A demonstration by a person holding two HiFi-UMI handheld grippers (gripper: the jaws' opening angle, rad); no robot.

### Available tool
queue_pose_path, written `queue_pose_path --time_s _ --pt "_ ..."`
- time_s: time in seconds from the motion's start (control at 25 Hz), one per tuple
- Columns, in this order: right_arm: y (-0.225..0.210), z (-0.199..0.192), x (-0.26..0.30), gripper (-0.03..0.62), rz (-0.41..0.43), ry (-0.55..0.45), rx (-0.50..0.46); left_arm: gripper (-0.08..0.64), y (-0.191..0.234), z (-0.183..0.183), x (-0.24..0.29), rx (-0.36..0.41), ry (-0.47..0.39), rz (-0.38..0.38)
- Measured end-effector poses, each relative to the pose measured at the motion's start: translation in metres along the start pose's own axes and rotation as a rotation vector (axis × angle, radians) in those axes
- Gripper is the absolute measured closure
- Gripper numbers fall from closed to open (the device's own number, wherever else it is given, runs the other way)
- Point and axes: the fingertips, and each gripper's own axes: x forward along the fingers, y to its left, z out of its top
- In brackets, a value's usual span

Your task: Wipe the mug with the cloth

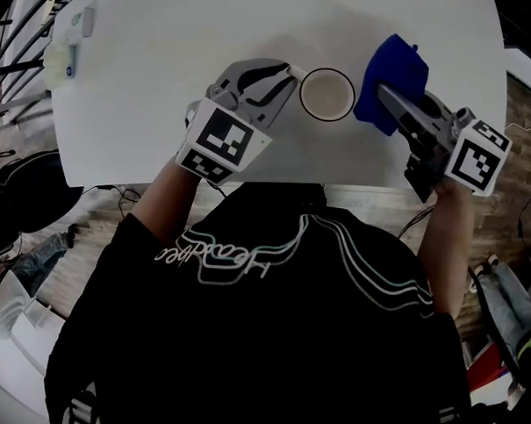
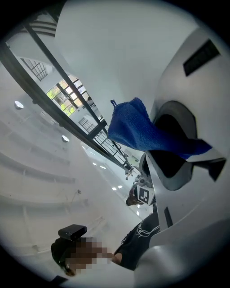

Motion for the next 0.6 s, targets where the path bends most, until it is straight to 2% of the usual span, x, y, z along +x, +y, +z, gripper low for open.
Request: queue_pose_path --time_s 0.24,0.6 --pt "0.012 0.008 0.006 0.541 0.056 0.036 -0.059 0.489 0.002 0.001 0.003 0.003 -0.009 -0.036" --pt "0.009 0.009 0.017 0.541 0.129 0.097 -0.074 0.489 0.006 0.010 0.015 -0.019 -0.036 -0.077"
